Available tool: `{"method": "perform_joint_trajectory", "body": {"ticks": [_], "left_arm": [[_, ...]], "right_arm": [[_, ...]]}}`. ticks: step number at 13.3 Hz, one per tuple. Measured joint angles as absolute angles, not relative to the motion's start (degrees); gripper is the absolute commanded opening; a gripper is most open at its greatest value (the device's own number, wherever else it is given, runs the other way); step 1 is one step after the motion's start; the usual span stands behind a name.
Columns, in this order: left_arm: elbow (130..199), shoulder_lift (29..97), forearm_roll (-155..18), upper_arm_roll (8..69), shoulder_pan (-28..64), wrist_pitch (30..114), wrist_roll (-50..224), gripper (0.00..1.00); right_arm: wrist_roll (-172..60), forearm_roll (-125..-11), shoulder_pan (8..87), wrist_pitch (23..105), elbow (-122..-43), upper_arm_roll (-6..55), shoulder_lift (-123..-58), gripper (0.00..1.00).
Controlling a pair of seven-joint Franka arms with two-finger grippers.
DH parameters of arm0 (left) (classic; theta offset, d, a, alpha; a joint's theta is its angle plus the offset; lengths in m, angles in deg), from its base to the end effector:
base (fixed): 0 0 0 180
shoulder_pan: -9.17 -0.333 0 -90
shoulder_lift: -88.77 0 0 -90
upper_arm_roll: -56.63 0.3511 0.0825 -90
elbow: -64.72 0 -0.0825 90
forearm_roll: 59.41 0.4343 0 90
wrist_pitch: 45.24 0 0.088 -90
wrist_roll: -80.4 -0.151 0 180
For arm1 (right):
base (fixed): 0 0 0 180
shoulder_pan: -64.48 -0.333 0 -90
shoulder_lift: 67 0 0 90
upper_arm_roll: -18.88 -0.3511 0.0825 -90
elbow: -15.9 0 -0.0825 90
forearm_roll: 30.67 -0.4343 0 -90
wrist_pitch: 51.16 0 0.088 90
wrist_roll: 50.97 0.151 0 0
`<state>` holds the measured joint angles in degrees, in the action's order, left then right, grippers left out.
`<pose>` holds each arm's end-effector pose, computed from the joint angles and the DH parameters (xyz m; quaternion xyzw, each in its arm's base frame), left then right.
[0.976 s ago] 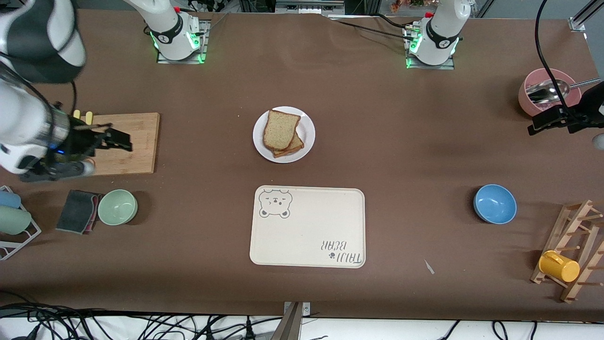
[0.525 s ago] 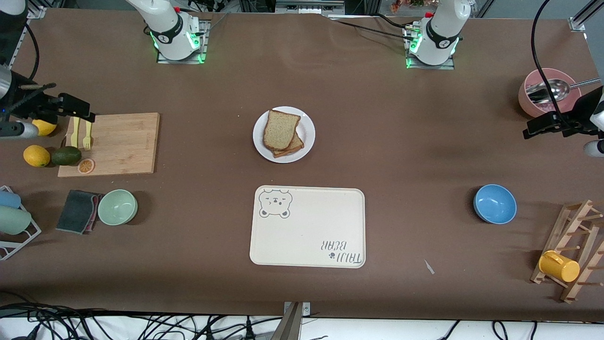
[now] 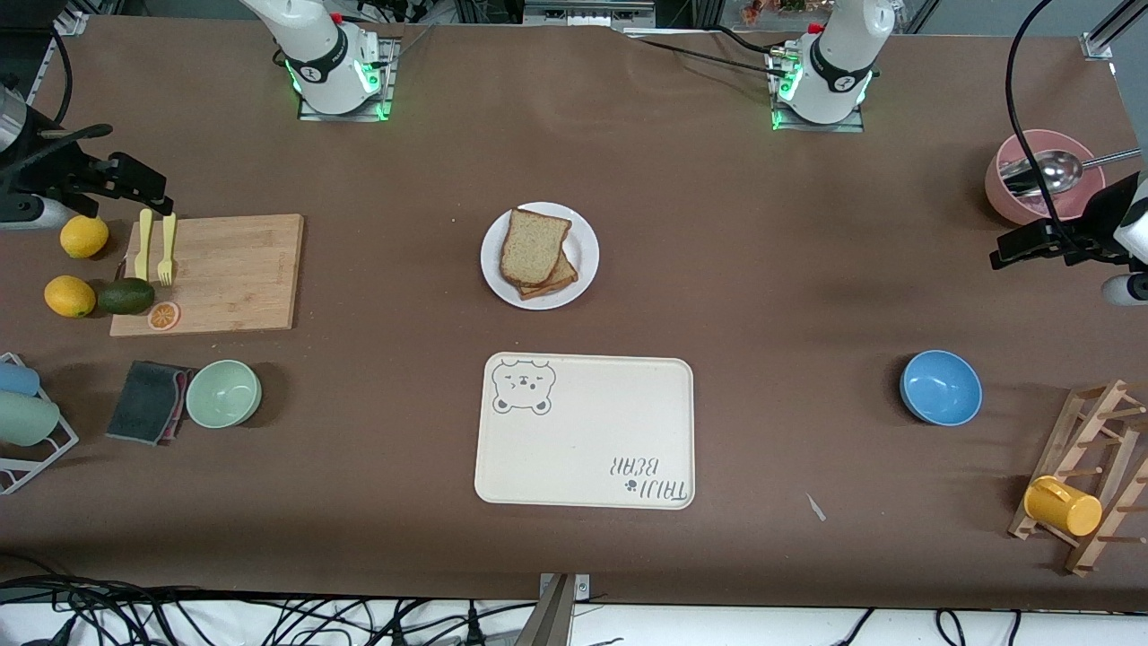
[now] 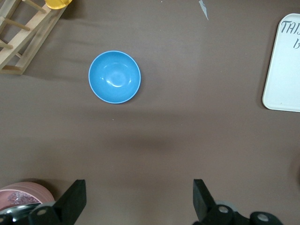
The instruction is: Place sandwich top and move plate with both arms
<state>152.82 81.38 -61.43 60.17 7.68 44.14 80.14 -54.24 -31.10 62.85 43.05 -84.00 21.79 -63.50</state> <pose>0.6367 0.0486 0.5518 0.9976 0.0423 -0.0525 0.0161 0.5837 -0.0126 0.5678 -0.9997 -0.0171 0.0189 0.0060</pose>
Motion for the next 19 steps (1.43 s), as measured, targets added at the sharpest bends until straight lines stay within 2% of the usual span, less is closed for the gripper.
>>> {"method": "perform_joint_trajectory", "body": {"ticks": [12,19], "left_arm": [[153.17,82.48,-61.44,60.08,7.97,44.41,80.14,1.00],[159.35,80.79,-61.44,59.62,9.54,53.05,80.14,1.00]], "right_arm": [[-54.23,-30.83,63.35,43.93,-84.17,21.84,-64.25,1.00],[-54.09,-30.84,63.66,44.84,-83.19,22.19,-64.91,1.00]]}}
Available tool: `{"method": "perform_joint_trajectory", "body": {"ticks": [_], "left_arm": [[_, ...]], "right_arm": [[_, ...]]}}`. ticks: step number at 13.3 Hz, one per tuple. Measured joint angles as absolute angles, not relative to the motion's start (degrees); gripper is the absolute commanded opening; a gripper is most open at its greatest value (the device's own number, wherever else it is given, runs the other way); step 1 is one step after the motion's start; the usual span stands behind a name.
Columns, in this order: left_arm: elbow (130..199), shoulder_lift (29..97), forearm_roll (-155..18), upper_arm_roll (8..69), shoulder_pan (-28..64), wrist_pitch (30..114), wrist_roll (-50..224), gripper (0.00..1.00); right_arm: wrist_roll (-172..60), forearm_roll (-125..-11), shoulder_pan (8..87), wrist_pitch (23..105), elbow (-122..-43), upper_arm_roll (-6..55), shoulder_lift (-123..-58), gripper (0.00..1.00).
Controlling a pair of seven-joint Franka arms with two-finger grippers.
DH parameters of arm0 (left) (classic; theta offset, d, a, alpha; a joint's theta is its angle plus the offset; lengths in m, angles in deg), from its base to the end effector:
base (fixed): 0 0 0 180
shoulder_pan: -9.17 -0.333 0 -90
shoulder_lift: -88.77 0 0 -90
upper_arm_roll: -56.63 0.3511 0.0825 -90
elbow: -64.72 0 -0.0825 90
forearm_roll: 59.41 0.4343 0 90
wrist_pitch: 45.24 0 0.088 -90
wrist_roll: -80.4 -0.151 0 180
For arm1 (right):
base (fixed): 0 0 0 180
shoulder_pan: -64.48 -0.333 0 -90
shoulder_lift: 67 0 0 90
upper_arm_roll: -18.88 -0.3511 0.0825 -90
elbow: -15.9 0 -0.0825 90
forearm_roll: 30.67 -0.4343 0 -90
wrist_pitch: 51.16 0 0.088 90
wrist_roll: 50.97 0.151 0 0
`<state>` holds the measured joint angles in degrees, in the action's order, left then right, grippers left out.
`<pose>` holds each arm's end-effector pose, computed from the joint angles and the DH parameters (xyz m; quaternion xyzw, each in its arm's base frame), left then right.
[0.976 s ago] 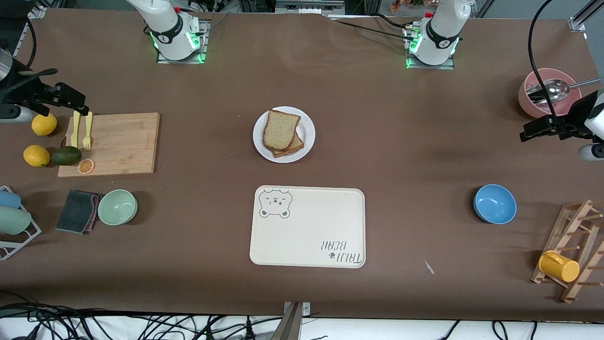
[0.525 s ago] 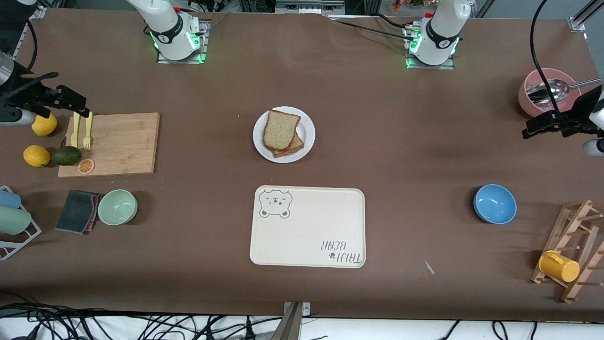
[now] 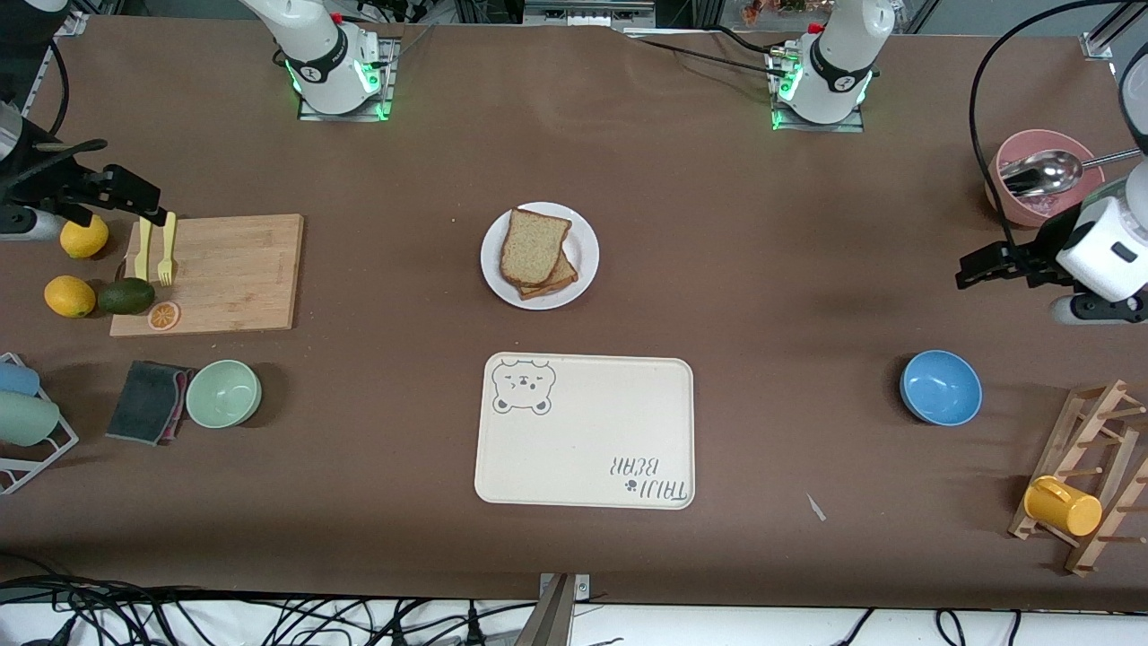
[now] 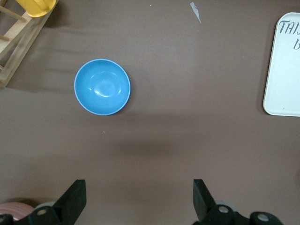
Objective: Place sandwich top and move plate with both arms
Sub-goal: 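Reach the left gripper across to the white plate rim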
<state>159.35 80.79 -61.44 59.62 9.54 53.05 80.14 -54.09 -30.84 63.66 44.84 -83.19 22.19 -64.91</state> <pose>0.6483 0.0233 0.4979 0.9989 0.0237 -0.0372 0.0147 0.5956 -0.0259 0.5633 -0.9999 -0.0054 0.0086 0.0030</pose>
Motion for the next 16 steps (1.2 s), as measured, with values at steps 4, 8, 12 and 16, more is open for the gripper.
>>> {"method": "perform_joint_trajectory", "body": {"ticks": [4,8,12,16], "left_arm": [[164.45,79.23,-61.46,58.48,10.78,58.33,80.14,1.00],[166.41,77.86,-61.47,58.31,11.09,58.57,80.13,1.00],[170.27,75.45,-68.64,57.53,12.68,65.28,80.04,1.00],[175.12,73.45,-71.03,55.77,14.18,73.55,80.04,1.00]], "right_arm": [[-54.06,-31.32,64.32,44.94,-79.60,23.29,-67.26,1.00],[-53.20,-31.46,64.54,45.33,-77.55,24.10,-68.36,1.00],[-53.19,-31.50,64.50,45.33,-76.92,24.11,-69.03,1.00],[-53.19,-31.47,64.65,41.40,-75.63,24.72,-68.51,1.00]]}}
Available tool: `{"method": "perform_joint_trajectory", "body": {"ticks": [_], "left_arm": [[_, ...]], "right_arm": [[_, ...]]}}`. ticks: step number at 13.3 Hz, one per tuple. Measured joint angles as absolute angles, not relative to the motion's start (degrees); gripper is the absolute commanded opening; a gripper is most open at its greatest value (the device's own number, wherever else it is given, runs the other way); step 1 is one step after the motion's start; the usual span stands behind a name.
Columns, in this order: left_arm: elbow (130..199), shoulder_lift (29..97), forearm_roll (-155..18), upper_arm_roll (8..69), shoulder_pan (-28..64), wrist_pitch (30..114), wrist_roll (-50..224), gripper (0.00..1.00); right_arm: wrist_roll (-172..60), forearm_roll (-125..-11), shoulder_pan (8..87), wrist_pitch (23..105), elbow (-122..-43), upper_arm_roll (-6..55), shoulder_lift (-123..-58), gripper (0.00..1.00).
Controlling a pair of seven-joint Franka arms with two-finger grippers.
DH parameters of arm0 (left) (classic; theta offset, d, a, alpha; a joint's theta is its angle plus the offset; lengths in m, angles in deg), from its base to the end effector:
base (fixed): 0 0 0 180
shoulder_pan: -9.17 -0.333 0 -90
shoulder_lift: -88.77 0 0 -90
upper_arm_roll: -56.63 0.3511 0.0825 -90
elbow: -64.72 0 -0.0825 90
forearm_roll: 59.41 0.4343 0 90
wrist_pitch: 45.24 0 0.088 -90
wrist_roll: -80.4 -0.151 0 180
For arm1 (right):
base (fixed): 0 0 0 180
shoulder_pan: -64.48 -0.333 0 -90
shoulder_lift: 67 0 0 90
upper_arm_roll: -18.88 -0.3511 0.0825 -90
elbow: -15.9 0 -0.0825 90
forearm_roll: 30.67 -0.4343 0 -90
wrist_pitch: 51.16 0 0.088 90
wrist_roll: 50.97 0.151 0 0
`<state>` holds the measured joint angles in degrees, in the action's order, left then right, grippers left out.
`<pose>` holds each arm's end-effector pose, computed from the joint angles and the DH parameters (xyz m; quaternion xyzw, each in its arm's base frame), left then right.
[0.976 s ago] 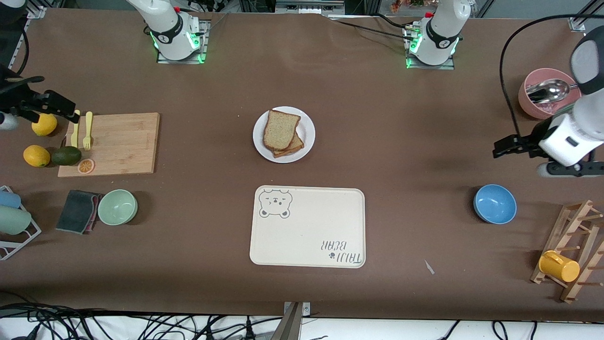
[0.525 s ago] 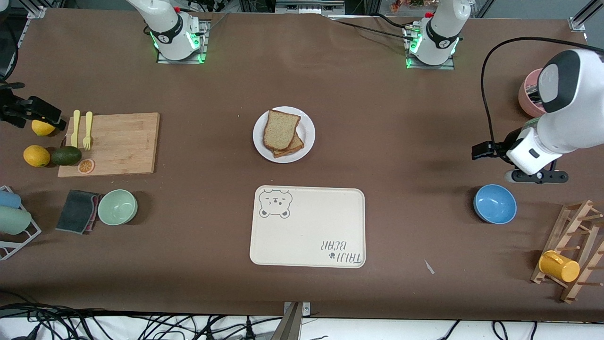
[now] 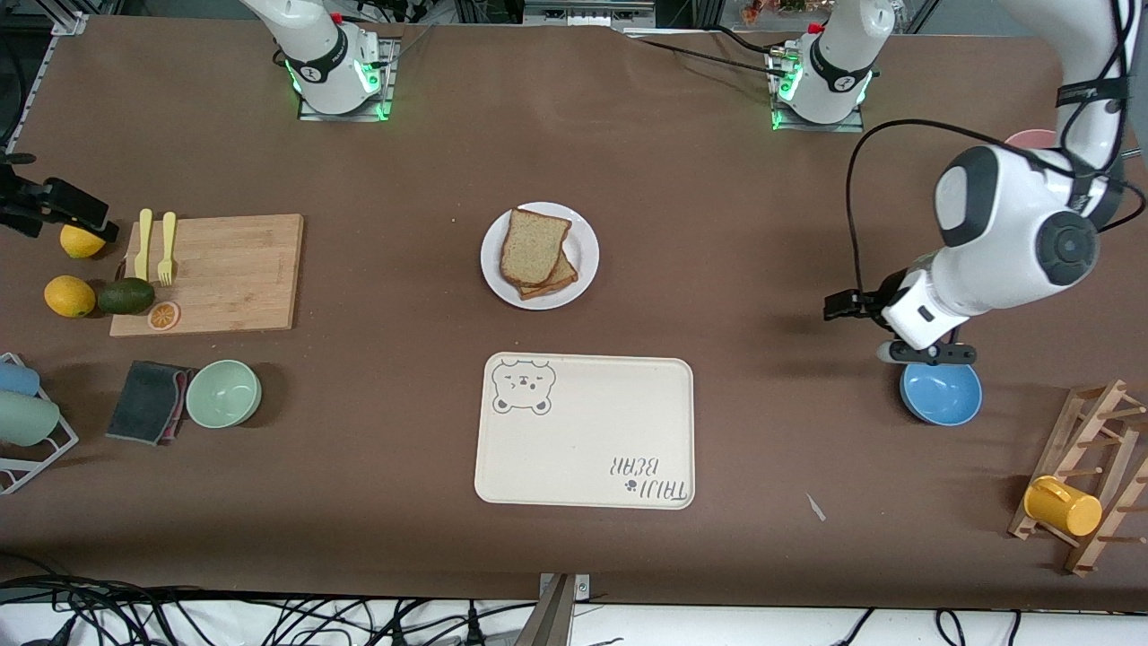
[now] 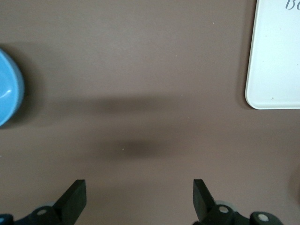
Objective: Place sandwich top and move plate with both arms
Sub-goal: 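Reach the left gripper across to the white plate rim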
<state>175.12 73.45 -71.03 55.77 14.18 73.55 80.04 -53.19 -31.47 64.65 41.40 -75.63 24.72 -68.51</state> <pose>0.6381 -0.0836 0.3043 0.9943 0.0001 -0.0643 0.0846 0.6134 -0.0618 0.5895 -0.9994 0.0334 0.0037 0.0059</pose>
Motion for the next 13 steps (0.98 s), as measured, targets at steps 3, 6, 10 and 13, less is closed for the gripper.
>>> {"method": "perform_joint_trajectory", "body": {"ticks": [3,6,10,13], "left_arm": [[178.94,72.34,-79.76,54.53,15.41,78.47,79.94,1.00],[180.24,71.14,-87.71,52.76,16.78,79.49,79.88,1.00],[180.56,69.32,-100.18,52.10,19.71,79.61,76.87,1.00],[181.72,68.36,-105.98,52.09,20.40,79.64,69.66,1.00]], "right_arm": [[-53.19,-31.41,64.64,40.51,-75.47,24.73,-68.30,1.00],[-53.19,-31.41,64.64,38.12,-75.43,24.73,-67.55,1.00],[-53.09,-31.42,64.63,36.60,-75.32,25.09,-67.20,1.00],[-53.09,-31.43,64.65,36.61,-74.85,25.97,-67.20,1.00]]}}
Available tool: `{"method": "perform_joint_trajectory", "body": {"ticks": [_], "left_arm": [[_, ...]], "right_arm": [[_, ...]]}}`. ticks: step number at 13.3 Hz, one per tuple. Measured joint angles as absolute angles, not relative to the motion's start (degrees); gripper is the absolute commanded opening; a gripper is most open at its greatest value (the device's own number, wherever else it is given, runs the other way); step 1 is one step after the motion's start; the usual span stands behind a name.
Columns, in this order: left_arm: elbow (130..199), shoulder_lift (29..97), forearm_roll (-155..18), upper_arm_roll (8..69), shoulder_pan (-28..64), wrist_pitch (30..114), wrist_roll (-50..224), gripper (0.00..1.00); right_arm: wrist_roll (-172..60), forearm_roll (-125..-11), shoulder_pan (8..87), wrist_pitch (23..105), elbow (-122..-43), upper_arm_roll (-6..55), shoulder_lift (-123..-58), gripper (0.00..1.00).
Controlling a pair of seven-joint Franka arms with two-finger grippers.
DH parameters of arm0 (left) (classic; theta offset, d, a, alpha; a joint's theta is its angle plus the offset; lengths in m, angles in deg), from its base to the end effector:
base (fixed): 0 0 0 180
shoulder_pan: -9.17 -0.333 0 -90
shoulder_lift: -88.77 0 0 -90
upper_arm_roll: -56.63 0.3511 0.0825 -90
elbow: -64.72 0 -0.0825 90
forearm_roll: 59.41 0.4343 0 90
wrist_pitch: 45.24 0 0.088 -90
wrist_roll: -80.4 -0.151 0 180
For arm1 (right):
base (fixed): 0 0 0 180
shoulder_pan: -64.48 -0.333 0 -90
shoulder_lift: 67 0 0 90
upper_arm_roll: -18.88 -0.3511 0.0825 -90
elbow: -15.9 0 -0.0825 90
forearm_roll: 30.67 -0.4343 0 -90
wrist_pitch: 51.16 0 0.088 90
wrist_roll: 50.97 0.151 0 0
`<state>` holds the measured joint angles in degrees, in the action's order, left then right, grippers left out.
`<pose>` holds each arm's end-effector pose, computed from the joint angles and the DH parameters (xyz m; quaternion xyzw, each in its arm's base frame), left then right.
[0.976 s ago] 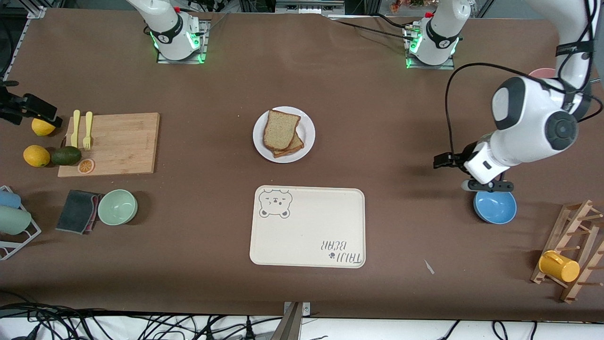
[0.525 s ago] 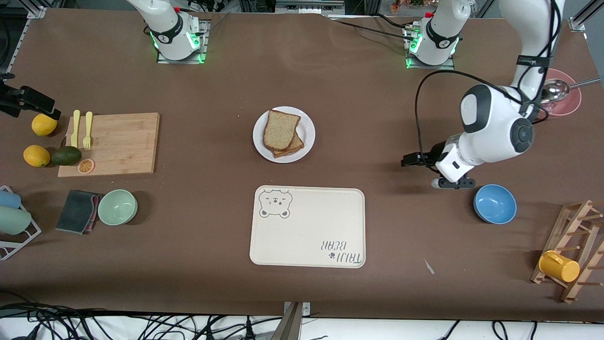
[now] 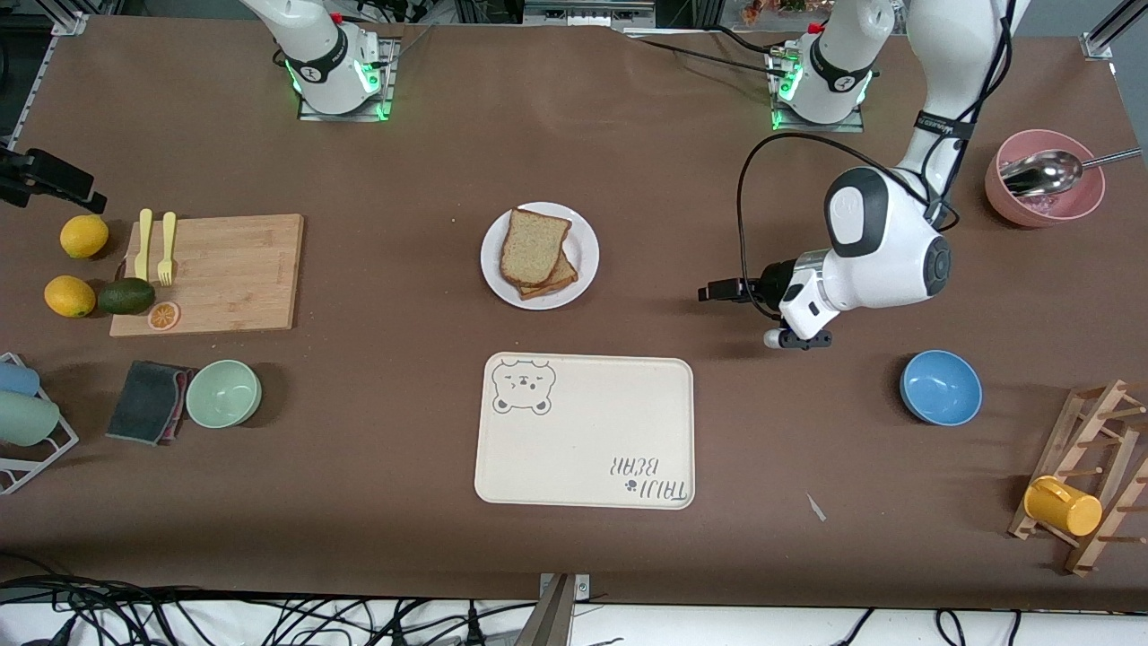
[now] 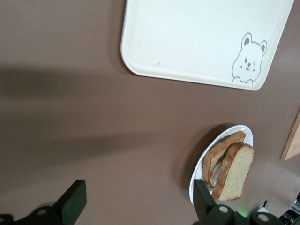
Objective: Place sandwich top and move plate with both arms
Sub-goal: 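Reach the left gripper across to the white plate rim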
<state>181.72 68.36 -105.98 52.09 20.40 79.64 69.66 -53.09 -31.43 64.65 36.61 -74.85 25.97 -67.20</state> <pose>0.5868 -0.2213 0.2206 0.9439 0.0456 -0.1161 0.3058 0.5943 -0.0735 0.6035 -0.9986 0.0448 0.0271 0.0087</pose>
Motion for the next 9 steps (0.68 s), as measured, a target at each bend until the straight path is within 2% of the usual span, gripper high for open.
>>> {"method": "perform_joint_trajectory", "body": {"ticks": [9], "left_arm": [[184.44,64.44,-130.28,50.11,26.67,82.65,54.00,1.00]], "right_arm": [[-53.09,-31.43,64.48,38.14,-74.83,25.68,-68.22,1.00]]}}
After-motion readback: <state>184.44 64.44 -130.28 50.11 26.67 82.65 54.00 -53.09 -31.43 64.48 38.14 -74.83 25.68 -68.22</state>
